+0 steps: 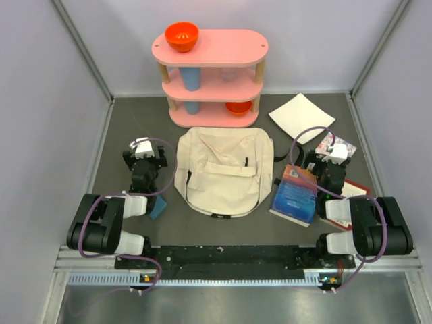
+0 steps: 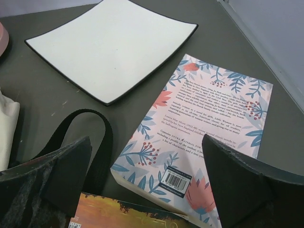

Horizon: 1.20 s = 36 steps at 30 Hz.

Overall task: Pack the student bag
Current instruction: Adjust the student bag at the center of the board.

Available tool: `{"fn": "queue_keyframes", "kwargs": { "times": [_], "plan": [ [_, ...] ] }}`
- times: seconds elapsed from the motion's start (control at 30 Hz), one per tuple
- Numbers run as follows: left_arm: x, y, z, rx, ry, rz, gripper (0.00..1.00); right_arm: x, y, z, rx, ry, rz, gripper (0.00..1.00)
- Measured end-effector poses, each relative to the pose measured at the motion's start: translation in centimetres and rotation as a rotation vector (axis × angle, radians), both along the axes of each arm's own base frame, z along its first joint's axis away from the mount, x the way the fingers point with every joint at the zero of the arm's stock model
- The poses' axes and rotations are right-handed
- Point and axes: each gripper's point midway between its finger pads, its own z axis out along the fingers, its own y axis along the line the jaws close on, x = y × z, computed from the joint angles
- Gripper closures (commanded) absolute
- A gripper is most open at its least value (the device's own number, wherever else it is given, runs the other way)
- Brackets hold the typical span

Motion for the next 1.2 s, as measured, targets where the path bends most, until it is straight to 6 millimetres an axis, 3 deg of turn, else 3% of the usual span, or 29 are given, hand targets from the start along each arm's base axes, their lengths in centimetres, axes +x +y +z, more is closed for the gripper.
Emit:
{"fn": "queue_keyframes", "kwargs": {
  "times": [0.1, 0.37, 0.47, 0.57, 0.63, 0.8, 0.9, 1.07, 1.2],
  "plan": [
    [0.0, 0.0, 0.0, 0.000, 0.000, 0.000, 0.01, -0.3, -0.3, 0.3, 0.001, -0.001, -0.020, 0.01],
    [-0.5, 0.4, -0.1, -0.011, 0.044, 0.030, 0.01, -1.3, -1.0, 4.9, 0.114, 0.000, -0.104, 0.01],
    [0.5, 0.4, 2.4, -0.065, 0.079, 0.065, 0.01, -1.6, -0.6, 5.2, 0.208, 0.069, -0.127, 0.01],
    [1.1, -0.6, 6.8, -0.126, 0.034, 0.027, 0.01, -2.3, 0.2, 4.8, 0.294, 0.144, -0.129, 0.01],
    [0.3, -1.2, 8.6, -0.191, 0.015, 0.003, 0.01, -3.0, 1.2, 4.3, 0.343, 0.188, -0.096, 0.01],
    [-2.3, -2.0, 9.9, -0.330, 0.119, 0.013, 0.01, -5.1, 4.0, 4.0, 0.442, 0.252, 0.019, 0.01],
    [-3.3, -2.8, 9.5, -0.353, 0.216, -0.010, 0.01, -5.8, 5.5, 4.7, 0.488, 0.254, 0.090, 0.01],
    [-5.9, -4.4, 7.3, -0.388, 0.367, -0.080, 0.01, -7.0, 7.9, 4.7, 0.561, 0.301, 0.204, 0.01],
    [-7.6, -5.3, 8.2, -0.436, 0.352, -0.128, 0.01, -8.1, 9.2, 4.0, 0.634, 0.364, 0.234, 0.01]
  ]
}}
